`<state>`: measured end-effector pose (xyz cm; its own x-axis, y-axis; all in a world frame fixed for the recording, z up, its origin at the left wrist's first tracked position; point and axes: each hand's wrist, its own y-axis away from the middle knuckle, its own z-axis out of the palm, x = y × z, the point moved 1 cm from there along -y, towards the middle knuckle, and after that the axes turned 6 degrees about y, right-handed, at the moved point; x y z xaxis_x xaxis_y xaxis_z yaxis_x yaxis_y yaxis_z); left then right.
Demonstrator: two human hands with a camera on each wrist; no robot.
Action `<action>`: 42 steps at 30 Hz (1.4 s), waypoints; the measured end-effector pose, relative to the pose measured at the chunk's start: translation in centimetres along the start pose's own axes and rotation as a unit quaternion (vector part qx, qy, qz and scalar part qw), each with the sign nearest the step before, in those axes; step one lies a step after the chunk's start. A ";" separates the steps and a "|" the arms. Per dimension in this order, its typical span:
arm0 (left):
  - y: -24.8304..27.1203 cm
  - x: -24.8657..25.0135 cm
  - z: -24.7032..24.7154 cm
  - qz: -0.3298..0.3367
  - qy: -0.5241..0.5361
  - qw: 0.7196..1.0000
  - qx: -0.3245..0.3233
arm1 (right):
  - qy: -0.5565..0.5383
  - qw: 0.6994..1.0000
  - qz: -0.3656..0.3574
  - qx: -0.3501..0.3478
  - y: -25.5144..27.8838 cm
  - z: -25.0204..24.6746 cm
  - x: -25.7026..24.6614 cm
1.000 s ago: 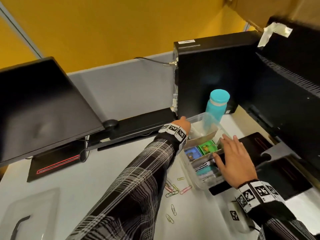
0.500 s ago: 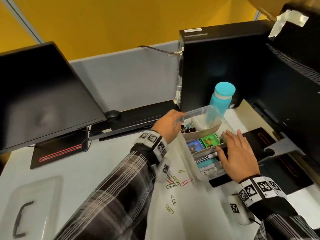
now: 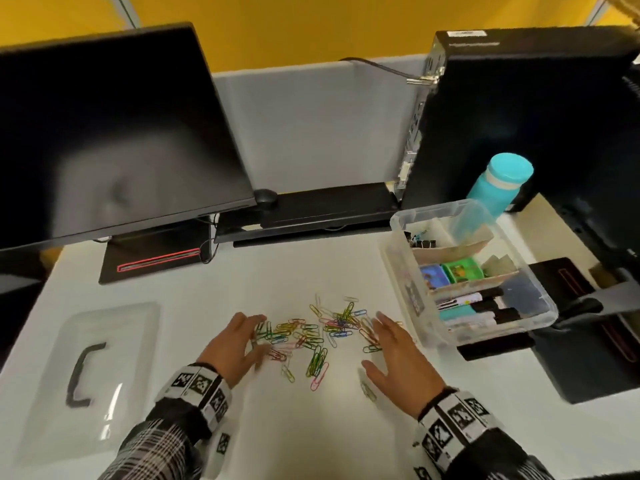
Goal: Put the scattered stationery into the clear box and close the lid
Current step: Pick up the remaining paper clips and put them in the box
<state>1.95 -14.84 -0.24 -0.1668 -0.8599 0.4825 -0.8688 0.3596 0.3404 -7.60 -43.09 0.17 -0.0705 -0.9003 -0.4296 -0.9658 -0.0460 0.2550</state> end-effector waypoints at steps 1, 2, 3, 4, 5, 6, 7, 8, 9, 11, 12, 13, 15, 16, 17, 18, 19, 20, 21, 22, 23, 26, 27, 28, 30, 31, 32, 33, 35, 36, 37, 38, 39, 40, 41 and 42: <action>0.5 -0.6 0.3 -0.014 0.013 1.000 -0.015 | 0.017 0.999 0.042 -0.023 -0.1 0.7 0.5; 0.8 -1.1 0.7 -0.026 0.026 0.999 -0.030 | 0.036 0.996 0.073 -0.044 0.0 1.5 0.9; 1.1 -1.4 1.1 -0.035 0.039 0.998 -0.043 | 0.054 0.992 0.094 -0.062 0.1 2.6 1.2; 1.1 -1.5 1.6 -0.040 0.047 0.997 -0.050 | 0.064 0.991 0.102 -0.061 0.2 3.4 1.1; 1.0 -1.4 2.0 -0.042 0.051 0.997 -0.048 | 0.080 0.991 0.096 -0.045 0.3 4.4 0.9; 0.8 -1.2 2.4 -0.041 0.054 0.997 -0.038 | 0.089 0.992 0.089 -0.032 0.4 5.0 0.3; 0.5 -0.8 2.7 -0.039 0.060 0.997 -0.024 | 0.101 0.991 0.080 -0.032 0.4 5.5 -0.4; 0.2 -0.3 2.9 -0.034 0.070 0.997 -0.014 | 0.108 0.991 0.067 -0.053 0.4 5.7 -1.2; -0.1 0.2 3.1 -0.027 0.081 0.996 -0.010 | 0.105 0.990 0.048 -0.084 0.4 6.1 -1.8; -0.6 1.0 3.1 -0.010 0.089 0.996 -0.019 | 0.064 0.990 0.017 -0.126 0.2 5.7 -2.6; -0.9 1.2 3.0 -0.003 0.084 0.996 -0.020 | 0.047 0.992 0.006 -0.114 0.0 5.3 -2.8; -1.1 1.2 2.7 0.002 0.075 0.997 -0.011 | 0.032 0.995 -0.001 -0.094 -0.2 5.1 -2.6; -1.6 0.7 2.1 0.001 0.054 0.998 0.026 | 0.003 0.999 0.017 -0.045 -0.9 4.1 -2.2; -1.8 0.4 1.9 -0.001 0.042 0.998 0.040 | 0.000 0.999 0.037 -0.027 -1.3 3.7 -1.9; -2.0 0.0 1.9 -0.001 0.032 0.999 0.043 | 0.001 0.998 0.058 -0.020 -1.9 3.4 -1.7; -2.2 -0.3 2.0 0.003 0.027 0.999 0.037 | 0.003 0.997 0.075 -0.021 -2.5 3.3 -1.7; -2.2 -0.5 2.2 0.010 0.021 0.999 0.024 | 0.007 0.996 0.086 -0.024 -3.1 3.3 -1.9; -2.3 -0.6 2.5 0.018 0.015 1.000 0.007 | 0.008 0.995 0.089 -0.033 -3.6 3.6 -2.2; -2.2 -0.6 2.9 0.026 0.010 1.000 -0.010 | 0.007 0.995 0.086 -0.046 -3.9 3.9 -2.8; -2.2 -0.7 3.2 0.034 0.006 0.999 -0.020 | 0.006 0.995 0.075 -0.062 -4.0 4.2 -3.5; -2.0 -0.7 3.5 0.041 0.005 0.999 -0.023 | 0.004 0.995 0.059 -0.075 -3.9 4.3 -4.2; -1.3 -1.0 3.5 0.062 0.014 0.998 -0.011 | -0.006 0.999 0.005 -0.051 -2.9 3.1 -5.5; -0.9 -1.1 3.3 0.074 0.013 0.997 -0.001 | -0.003 1.000 -0.009 -0.007 -2.5 1.9 -5.7; -0.5 -1.3 3.1 0.086 0.008 0.996 0.011 | 0.005 0.999 -0.014 0.052 -2.3 0.4 -5.6; 0.2 -1.5 2.5 0.105 -0.001 0.994 0.033 | 0.066 0.982 0.006 0.176 -2.1 -2.8 -4.7; 0.2 -1.4 2.2 0.110 -0.006 0.993 0.036 | 0.113 0.968 0.032 0.222 -2.1 -4.2 -3.8; 0.1 -1.1 1.9 0.112 -0.013 0.993 0.034 | 0.156 0.954 0.068 0.245 -2.1 -5.2 -2.6; -0.1 -0.8 1.6 0.112 -0.017 0.993 0.030 | 0.192 0.943 0.112 0.246 -2.2 -6.0 -1.5; -0.9 0.3 1.2 0.110 -0.016 0.994 0.022 | 0.226 0.933 0.191 0.207 -2.2 -6.5 0.6; -1.3 0.9 1.1 0.110 -0.015 0.994 0.019 | 0.230 0.933 0.208 0.182 -2.2 -6.4 1.3; -1.6 1.5 1.0 0.111 -0.016 0.994 0.016 | 0.234 0.936 0.207 0.162 -2.3 -6.1 1.7; -1.9 2.1 1.0 0.112 -0.018 0.993 0.012 | 0.234 0.940 0.196 0.150 -2.2 -5.8 1.9; -2.1 2.6 1.0 0.113 -0.024 0.993 0.009 | 0.230 0.945 0.183 0.146 -2.2 -5.8 2.0; -2.2 3.1 1.1 0.115 -0.033 0.993 0.005 | 0.226 0.949 0.169 0.142 -2.0 -5.9 1.9; -2.4 3.6 1.3 0.117 -0.045 0.992 -0.001 | 0.226 0.952 0.151 0.140 -1.8 -5.9 2.0; -2.6 4.0 1.4 0.122 -0.058 0.991 -0.008 | 0.227 0.955 0.131 0.137 -1.4 -6.0 2.2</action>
<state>2.86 -19.70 -0.29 -0.4244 -0.7817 0.4570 -0.7887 0.5670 0.2375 -4.89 -47.57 4.10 -0.2640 -0.9630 0.0535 -0.9631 0.2663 0.0403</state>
